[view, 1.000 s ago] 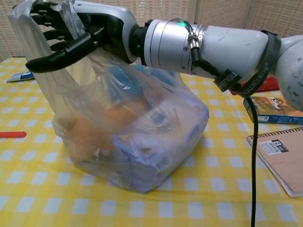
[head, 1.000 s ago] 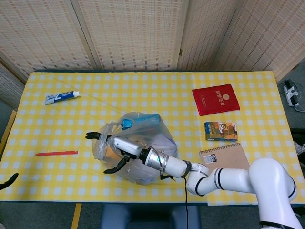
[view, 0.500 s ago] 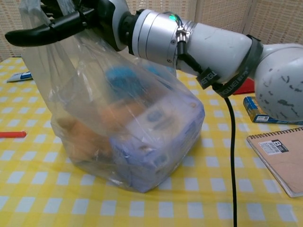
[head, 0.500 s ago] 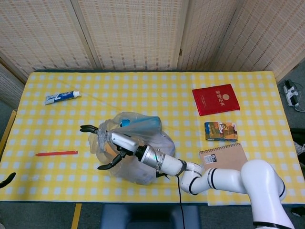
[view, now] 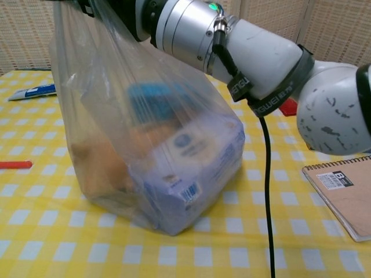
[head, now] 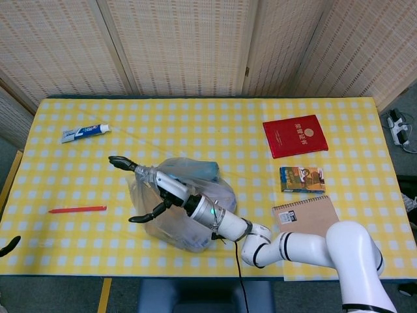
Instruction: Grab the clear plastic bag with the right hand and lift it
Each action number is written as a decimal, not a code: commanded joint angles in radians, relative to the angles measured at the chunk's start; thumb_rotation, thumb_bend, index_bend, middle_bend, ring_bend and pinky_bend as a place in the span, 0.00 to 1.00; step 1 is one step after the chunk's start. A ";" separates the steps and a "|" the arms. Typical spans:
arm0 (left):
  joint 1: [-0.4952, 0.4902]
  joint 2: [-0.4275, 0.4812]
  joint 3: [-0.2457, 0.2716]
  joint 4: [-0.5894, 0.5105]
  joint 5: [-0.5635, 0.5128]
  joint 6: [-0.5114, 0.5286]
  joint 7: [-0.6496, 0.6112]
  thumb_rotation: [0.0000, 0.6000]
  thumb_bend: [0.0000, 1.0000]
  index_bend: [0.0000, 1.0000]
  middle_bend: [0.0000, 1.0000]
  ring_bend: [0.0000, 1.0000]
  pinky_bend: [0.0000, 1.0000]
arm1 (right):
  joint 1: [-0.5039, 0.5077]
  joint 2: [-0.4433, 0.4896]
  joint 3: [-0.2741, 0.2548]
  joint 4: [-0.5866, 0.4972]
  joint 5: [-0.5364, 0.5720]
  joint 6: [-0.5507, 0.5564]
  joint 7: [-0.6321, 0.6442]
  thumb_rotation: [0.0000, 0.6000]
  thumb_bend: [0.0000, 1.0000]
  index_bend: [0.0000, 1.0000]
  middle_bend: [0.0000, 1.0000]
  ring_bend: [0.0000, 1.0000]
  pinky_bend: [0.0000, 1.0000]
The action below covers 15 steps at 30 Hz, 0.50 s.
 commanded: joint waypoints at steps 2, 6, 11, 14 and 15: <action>-0.001 0.000 0.000 -0.002 0.000 -0.003 0.002 1.00 0.22 0.00 0.10 0.10 0.08 | -0.004 0.005 0.032 -0.005 0.058 -0.038 0.145 1.00 0.21 0.00 0.00 0.06 0.00; 0.000 0.002 0.000 -0.005 -0.002 -0.004 0.004 1.00 0.22 0.00 0.10 0.10 0.08 | -0.005 0.012 0.064 -0.008 0.103 -0.078 0.265 1.00 0.21 0.03 0.12 0.16 0.10; 0.001 0.004 0.002 -0.007 -0.002 -0.006 0.004 1.00 0.22 0.00 0.10 0.10 0.08 | -0.023 0.017 0.127 -0.035 0.200 -0.119 0.361 1.00 0.21 0.25 0.33 0.31 0.32; 0.001 0.004 0.003 -0.010 -0.002 -0.006 0.008 1.00 0.22 0.00 0.10 0.10 0.08 | -0.029 0.008 0.143 -0.029 0.239 -0.131 0.321 1.00 0.21 0.39 0.45 0.40 0.46; 0.001 0.005 0.003 -0.011 -0.001 -0.007 0.009 1.00 0.22 0.00 0.10 0.10 0.08 | -0.034 0.000 0.151 -0.029 0.259 -0.131 0.300 1.00 0.21 0.43 0.49 0.43 0.49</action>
